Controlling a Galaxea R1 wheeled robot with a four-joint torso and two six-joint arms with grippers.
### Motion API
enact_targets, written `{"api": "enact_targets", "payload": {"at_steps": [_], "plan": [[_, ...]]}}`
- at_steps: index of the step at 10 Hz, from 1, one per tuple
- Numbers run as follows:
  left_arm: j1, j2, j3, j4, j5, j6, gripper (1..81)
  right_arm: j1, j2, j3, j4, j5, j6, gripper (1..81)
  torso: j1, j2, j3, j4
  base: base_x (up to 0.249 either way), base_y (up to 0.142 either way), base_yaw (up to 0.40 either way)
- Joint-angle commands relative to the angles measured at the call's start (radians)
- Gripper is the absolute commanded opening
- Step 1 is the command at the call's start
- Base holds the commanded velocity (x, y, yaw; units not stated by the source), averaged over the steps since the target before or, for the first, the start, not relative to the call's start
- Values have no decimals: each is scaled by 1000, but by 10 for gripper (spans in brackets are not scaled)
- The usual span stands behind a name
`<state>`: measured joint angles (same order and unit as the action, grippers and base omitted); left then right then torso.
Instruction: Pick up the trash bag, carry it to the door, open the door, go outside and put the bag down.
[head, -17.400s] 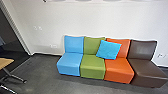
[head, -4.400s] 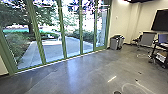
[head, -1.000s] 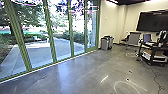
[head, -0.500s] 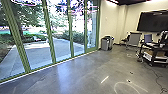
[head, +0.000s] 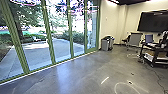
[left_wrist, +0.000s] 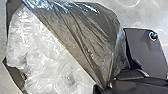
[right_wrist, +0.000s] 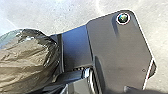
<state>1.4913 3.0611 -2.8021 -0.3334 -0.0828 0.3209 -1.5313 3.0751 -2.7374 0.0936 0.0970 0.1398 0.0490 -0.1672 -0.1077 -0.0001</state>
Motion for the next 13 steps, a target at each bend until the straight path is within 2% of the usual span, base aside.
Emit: {"api": "enact_targets", "payload": {"at_steps": [1,8,13], "plan": [[-55,0,-4,5,51,9,10,55,6,1,3,-51,-2,811,0,0,0,0,112,0,0],[-55,-1,-4,5,51,9,10,56,6,1,5,-51,-2,811,0,0,0,0,112,0,0],[-55,1,-4,5,51,9,10,55,4,1,5,-51,-2,811,0,0,0,0,117,-65,0]]}}
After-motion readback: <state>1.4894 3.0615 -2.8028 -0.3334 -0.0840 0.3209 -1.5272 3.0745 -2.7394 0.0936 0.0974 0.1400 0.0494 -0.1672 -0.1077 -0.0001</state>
